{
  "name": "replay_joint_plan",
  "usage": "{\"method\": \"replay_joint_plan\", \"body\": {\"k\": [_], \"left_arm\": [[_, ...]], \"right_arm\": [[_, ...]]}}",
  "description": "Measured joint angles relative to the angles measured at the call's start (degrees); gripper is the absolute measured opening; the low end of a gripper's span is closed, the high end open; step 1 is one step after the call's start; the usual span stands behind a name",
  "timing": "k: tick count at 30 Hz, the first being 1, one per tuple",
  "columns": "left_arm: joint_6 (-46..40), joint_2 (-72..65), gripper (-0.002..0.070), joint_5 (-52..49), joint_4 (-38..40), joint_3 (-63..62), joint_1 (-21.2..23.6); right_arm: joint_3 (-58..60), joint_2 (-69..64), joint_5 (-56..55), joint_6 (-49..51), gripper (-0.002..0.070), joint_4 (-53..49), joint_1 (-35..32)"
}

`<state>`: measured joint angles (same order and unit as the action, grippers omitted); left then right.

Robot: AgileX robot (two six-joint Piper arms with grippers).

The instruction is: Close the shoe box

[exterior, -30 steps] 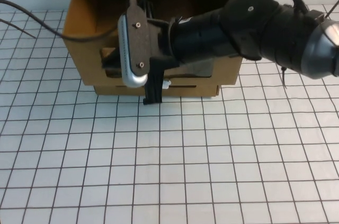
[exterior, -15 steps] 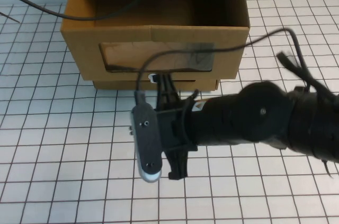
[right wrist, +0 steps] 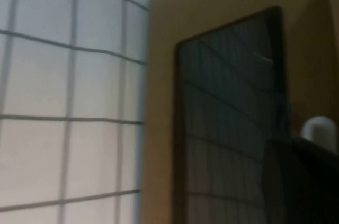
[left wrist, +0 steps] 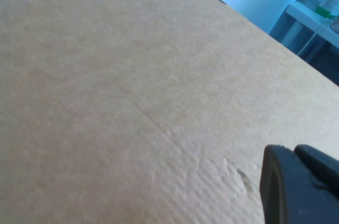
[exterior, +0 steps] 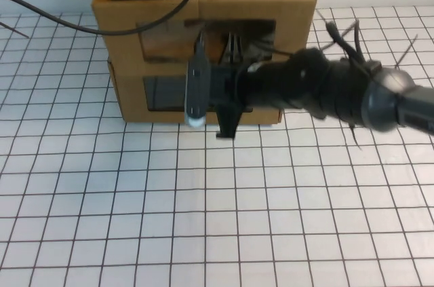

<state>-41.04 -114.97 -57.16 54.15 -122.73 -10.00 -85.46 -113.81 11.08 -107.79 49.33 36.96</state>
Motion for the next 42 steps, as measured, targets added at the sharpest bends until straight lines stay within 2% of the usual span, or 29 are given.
{"method": "replay_joint_plan", "body": {"k": [8,14,18,25,32,38,42], "left_arm": [[0.2,0.0,-0.0002,-0.1,0.3,0.0,0.0],[0.2,0.0,-0.0002,-1.0,0.5,0.0,0.0],[0.2,0.0,-0.0002,-1.1,0.5,0.0,0.0],[0.3,0.4,-0.0002,-3.4,0.3,-0.8,0.4],[0.9,7.2,-0.0002,-9.1,-1.6,-4.3,2.6],[2.9,18.6,-0.0002,-14.1,-7.9,-4.8,4.3],[5.0,25.1,-0.0002,-15.3,-12.6,-4.8,4.3]], "right_arm": [[-14.9,-7.9,9.1,0.0,-0.0014,4.9,-4.4],[-16.8,-8.6,13.0,0.0,-0.0013,5.2,-5.0],[-14.9,-6.1,11.3,0.9,-0.0013,3.4,-4.1],[-3.0,7.0,11.0,2.8,-0.0013,3.7,-0.1],[6.8,26.4,6.4,17.0,-0.0013,7.7,-0.2],[7.3,40.0,-5.8,20.9,-0.0013,10.0,-3.6],[7.3,45.2,-14.8,20.6,-0.0013,17.4,-9.2]]}}
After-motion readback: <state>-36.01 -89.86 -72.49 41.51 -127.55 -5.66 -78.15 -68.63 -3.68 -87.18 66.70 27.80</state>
